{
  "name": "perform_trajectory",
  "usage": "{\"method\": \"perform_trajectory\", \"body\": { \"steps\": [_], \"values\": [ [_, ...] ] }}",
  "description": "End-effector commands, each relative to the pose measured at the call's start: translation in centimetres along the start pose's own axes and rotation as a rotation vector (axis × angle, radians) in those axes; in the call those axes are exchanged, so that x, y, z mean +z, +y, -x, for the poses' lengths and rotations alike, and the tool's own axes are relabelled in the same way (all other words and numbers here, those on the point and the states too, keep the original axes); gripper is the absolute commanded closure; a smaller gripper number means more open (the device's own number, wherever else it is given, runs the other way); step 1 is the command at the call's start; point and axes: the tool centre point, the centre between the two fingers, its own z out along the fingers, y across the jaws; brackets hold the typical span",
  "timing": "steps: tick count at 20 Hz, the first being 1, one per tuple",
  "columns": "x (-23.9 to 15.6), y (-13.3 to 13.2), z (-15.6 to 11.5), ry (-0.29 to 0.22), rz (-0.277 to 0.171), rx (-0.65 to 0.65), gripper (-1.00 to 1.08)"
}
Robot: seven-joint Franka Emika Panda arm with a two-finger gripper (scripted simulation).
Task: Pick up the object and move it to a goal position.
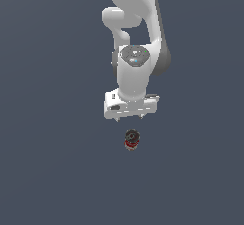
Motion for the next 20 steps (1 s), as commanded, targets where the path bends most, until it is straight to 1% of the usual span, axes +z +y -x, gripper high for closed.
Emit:
{"method": "perform_trajectory", "body": {
  "steps": [1, 6, 11, 16, 20],
  "values": [
    [0.5, -0.1, -0.9, -0.002, 0.001, -0.045, -0.92],
    [1.9, -0.3, -3.0, -0.006, 0.002, -0.152, -0.92],
    [2.9, -0.4, -4.4, -0.008, 0.002, -0.227, -0.92],
    [3.5, -0.5, -5.0, -0.009, 0.002, -0.265, -0.92],
    [3.6, -0.5, -5.1, -0.009, 0.001, -0.267, -0.92]
  ]
}}
